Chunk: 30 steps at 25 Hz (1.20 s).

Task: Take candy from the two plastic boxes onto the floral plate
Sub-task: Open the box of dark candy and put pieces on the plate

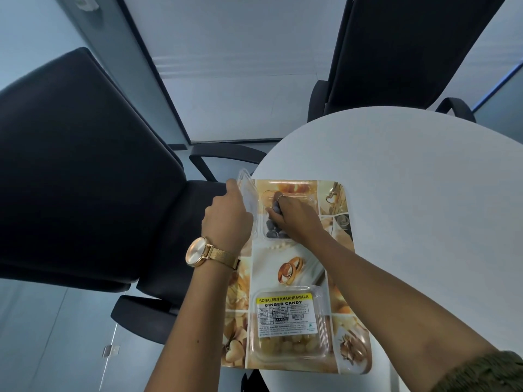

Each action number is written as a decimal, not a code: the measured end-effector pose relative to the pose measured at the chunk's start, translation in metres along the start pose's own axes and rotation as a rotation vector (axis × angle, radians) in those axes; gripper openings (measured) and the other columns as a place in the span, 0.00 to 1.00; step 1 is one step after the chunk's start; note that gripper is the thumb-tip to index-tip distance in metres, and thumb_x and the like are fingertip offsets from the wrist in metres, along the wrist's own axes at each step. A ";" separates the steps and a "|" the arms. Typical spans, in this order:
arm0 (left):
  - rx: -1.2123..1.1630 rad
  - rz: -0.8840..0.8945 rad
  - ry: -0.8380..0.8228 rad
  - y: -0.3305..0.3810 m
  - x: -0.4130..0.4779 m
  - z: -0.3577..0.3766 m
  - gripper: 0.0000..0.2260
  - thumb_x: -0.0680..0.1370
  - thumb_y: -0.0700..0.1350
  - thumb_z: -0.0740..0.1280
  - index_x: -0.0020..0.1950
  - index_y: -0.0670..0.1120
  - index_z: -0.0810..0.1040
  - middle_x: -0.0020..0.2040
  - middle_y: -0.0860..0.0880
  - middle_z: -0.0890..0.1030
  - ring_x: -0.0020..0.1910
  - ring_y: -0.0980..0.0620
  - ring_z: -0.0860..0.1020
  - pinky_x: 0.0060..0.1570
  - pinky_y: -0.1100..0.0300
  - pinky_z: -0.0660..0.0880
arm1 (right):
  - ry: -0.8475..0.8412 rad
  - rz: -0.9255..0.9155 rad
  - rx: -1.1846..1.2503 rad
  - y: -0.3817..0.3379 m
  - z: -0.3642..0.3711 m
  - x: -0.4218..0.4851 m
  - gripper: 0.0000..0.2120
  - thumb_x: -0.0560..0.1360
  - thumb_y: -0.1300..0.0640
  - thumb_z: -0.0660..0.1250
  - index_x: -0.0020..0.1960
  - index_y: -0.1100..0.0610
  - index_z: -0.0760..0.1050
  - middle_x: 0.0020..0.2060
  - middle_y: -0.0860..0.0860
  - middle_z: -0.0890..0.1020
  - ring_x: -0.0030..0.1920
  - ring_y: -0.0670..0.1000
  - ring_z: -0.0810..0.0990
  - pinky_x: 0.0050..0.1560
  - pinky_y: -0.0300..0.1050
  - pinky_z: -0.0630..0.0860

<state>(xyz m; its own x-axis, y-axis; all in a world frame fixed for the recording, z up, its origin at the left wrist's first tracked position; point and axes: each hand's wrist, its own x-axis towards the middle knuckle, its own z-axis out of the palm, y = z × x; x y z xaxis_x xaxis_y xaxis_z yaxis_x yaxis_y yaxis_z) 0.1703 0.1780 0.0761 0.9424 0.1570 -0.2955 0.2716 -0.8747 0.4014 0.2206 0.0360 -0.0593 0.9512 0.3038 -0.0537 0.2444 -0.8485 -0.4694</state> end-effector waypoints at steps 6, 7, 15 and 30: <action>0.017 0.013 0.008 0.003 0.000 0.001 0.21 0.80 0.38 0.61 0.72 0.43 0.61 0.56 0.39 0.79 0.44 0.45 0.79 0.43 0.53 0.78 | 0.050 -0.029 -0.085 0.000 0.001 -0.001 0.12 0.79 0.49 0.61 0.49 0.58 0.72 0.40 0.57 0.83 0.38 0.61 0.82 0.40 0.54 0.80; 0.023 0.014 0.013 0.004 0.000 0.002 0.21 0.80 0.38 0.61 0.72 0.43 0.61 0.57 0.39 0.79 0.45 0.43 0.80 0.45 0.52 0.79 | 0.040 -0.036 -0.090 0.000 0.001 -0.002 0.12 0.79 0.50 0.60 0.50 0.59 0.72 0.41 0.57 0.83 0.38 0.61 0.82 0.40 0.53 0.80; 0.061 0.034 0.020 0.010 0.000 0.002 0.21 0.80 0.38 0.61 0.72 0.44 0.62 0.58 0.39 0.79 0.49 0.41 0.81 0.49 0.50 0.80 | 0.050 -0.086 -0.082 0.000 -0.001 -0.001 0.11 0.80 0.52 0.58 0.50 0.60 0.73 0.44 0.58 0.82 0.40 0.62 0.82 0.40 0.54 0.80; 0.351 0.281 0.038 0.057 -0.032 0.097 0.18 0.77 0.52 0.62 0.64 0.45 0.71 0.60 0.42 0.77 0.57 0.38 0.78 0.47 0.50 0.74 | 0.296 0.713 1.481 0.033 -0.099 -0.191 0.09 0.74 0.53 0.71 0.42 0.57 0.74 0.23 0.50 0.65 0.21 0.49 0.61 0.23 0.35 0.53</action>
<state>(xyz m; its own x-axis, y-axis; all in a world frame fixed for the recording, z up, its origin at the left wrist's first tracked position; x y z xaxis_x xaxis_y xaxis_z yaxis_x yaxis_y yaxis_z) 0.1369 0.0787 0.0240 0.9783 -0.0979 -0.1827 -0.0725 -0.9874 0.1409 0.0660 -0.0927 0.0223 0.8288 -0.1708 -0.5329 -0.4372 0.3968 -0.8071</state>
